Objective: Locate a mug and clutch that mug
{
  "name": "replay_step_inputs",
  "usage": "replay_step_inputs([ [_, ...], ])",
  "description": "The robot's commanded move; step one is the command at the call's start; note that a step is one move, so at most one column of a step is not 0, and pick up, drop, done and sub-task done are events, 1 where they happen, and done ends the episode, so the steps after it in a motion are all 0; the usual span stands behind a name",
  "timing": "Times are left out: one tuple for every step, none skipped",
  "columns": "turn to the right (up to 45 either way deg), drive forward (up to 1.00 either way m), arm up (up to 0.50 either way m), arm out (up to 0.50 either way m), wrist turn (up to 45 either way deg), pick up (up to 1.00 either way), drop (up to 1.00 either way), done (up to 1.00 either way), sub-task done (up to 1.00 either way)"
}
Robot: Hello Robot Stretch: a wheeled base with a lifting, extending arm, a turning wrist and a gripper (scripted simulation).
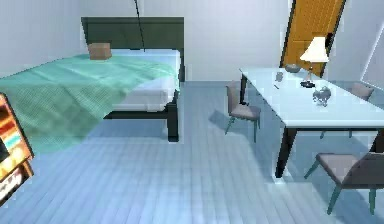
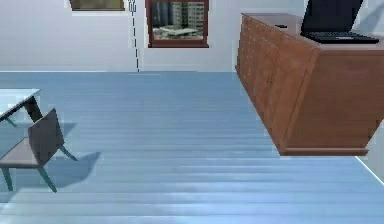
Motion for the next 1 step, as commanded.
replay_step_inputs([
  [0.0,0.05,0.0,0.0,0.0,0.0,0.0,0.0,0.0],
])
